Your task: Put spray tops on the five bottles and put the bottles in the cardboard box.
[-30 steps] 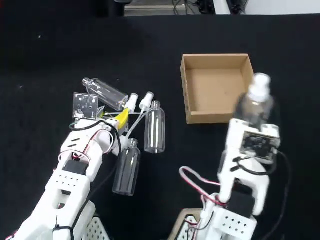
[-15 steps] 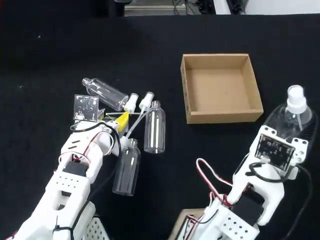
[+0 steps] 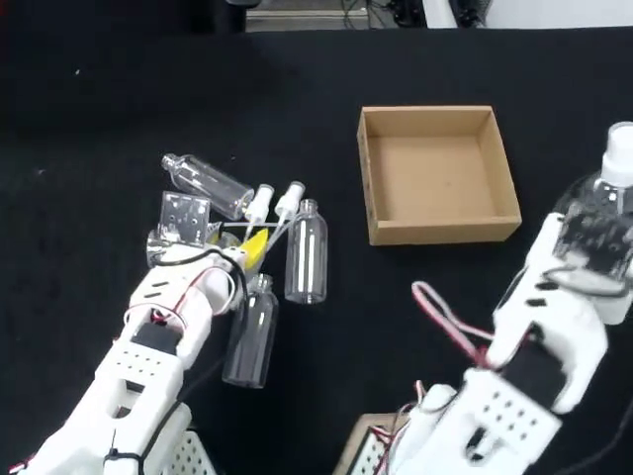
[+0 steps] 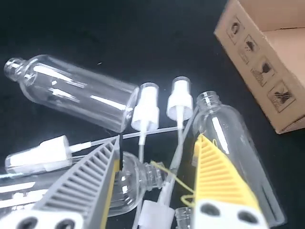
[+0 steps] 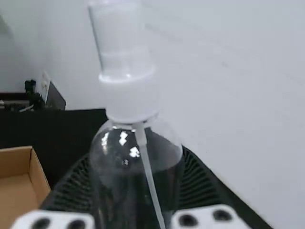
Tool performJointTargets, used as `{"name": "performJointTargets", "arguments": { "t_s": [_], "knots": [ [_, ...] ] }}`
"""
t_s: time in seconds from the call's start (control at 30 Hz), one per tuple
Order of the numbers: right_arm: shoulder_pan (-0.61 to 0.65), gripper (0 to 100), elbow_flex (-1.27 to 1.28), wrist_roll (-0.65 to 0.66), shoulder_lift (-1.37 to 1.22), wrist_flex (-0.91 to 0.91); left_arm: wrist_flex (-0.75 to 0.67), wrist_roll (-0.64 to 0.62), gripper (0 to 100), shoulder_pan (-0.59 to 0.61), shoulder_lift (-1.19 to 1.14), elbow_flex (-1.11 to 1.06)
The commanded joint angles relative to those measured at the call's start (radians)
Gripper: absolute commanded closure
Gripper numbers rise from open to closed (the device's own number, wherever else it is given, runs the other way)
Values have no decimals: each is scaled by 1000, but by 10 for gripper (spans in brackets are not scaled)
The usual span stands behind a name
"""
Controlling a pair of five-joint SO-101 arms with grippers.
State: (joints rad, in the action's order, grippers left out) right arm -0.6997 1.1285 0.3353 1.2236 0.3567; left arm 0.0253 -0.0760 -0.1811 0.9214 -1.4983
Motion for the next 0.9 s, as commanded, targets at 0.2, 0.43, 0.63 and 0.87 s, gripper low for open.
{"name": "performJointTargets", "arguments": {
  "t_s": [0.2,0.43,0.63,0.87],
  "knots": [
    [-141,987,101,-6,-332,-548,-25,0,758,-15,12,12],
    [-155,987,191,-8,-555,-825,-25,0,758,-15,12,12],
    [-187,987,193,-160,-722,-1003,-25,0,758,-15,12,12],
    [-216,987,191,-239,-911,-1208,-25,0,758,-13,12,13]
  ]
}}
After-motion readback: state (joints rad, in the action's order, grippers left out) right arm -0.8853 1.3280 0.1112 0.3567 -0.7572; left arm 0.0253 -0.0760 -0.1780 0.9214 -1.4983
